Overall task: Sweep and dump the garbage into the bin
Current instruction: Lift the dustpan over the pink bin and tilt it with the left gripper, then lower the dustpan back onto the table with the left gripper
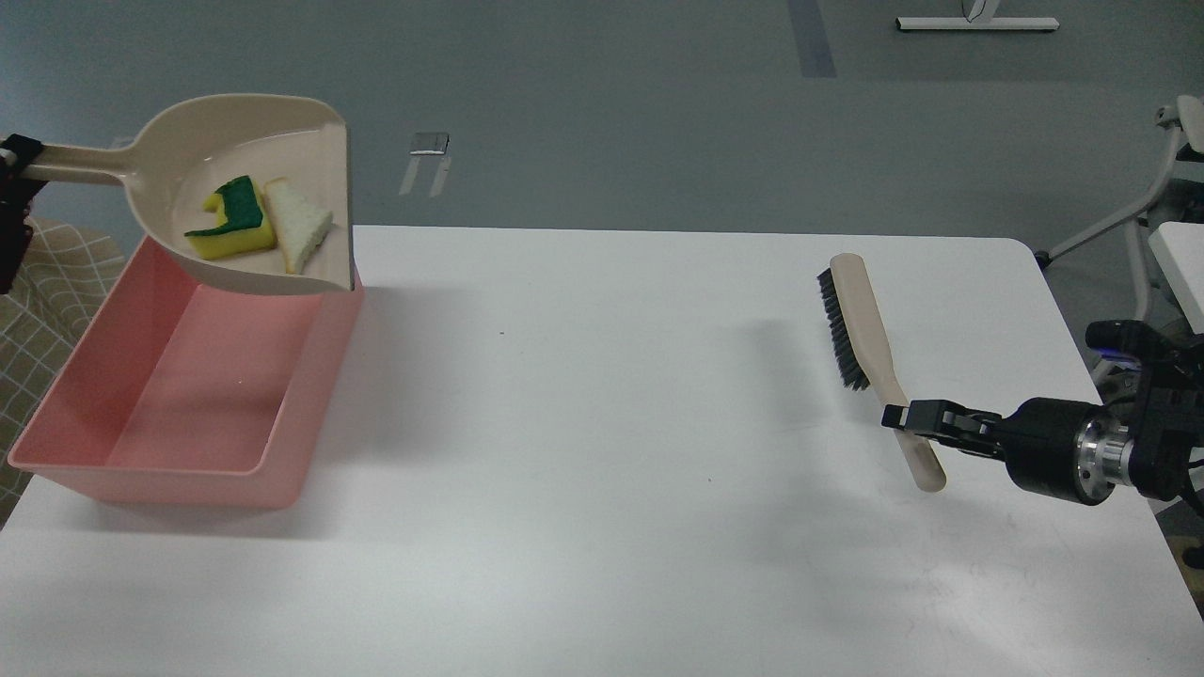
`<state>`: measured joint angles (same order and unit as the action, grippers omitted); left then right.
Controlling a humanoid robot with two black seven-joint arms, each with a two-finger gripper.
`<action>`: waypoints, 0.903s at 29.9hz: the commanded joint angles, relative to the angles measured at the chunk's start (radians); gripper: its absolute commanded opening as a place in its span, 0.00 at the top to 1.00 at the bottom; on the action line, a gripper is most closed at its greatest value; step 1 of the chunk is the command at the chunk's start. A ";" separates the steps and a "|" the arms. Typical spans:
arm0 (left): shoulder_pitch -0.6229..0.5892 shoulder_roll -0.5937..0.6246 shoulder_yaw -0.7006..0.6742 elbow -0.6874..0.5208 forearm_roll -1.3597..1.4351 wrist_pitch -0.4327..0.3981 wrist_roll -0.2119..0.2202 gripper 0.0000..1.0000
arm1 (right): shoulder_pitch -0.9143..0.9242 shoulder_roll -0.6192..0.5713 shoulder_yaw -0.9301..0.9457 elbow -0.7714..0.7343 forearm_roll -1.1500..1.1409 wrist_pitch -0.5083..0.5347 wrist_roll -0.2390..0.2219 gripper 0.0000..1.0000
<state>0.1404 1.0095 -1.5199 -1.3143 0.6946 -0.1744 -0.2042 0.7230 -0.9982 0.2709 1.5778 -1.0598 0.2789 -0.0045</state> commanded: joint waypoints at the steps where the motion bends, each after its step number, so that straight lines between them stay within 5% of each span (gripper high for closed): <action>1: 0.036 0.047 -0.011 0.120 0.023 -0.048 -0.082 1.00 | -0.008 0.000 0.004 0.005 0.000 0.000 0.000 1.00; 7: 0.050 0.072 -0.011 0.202 0.236 -0.047 -0.216 1.00 | -0.010 0.003 0.004 0.007 0.000 0.000 0.000 1.00; 14: 0.051 0.147 -0.011 0.208 0.322 -0.040 -0.239 1.00 | -0.010 0.010 0.008 0.008 0.000 0.000 0.000 1.00; 21: 0.051 0.170 -0.005 0.208 0.532 0.108 -0.277 1.00 | -0.020 0.010 0.013 0.014 0.000 -0.001 0.000 1.00; 27: 0.035 0.181 -0.016 0.205 0.533 0.154 -0.279 1.00 | -0.020 0.010 0.014 0.014 0.000 -0.001 0.000 1.00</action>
<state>0.1888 1.1801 -1.5250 -1.1062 1.2476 -0.0316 -0.4863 0.7026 -0.9878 0.2851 1.5921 -1.0600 0.2777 -0.0047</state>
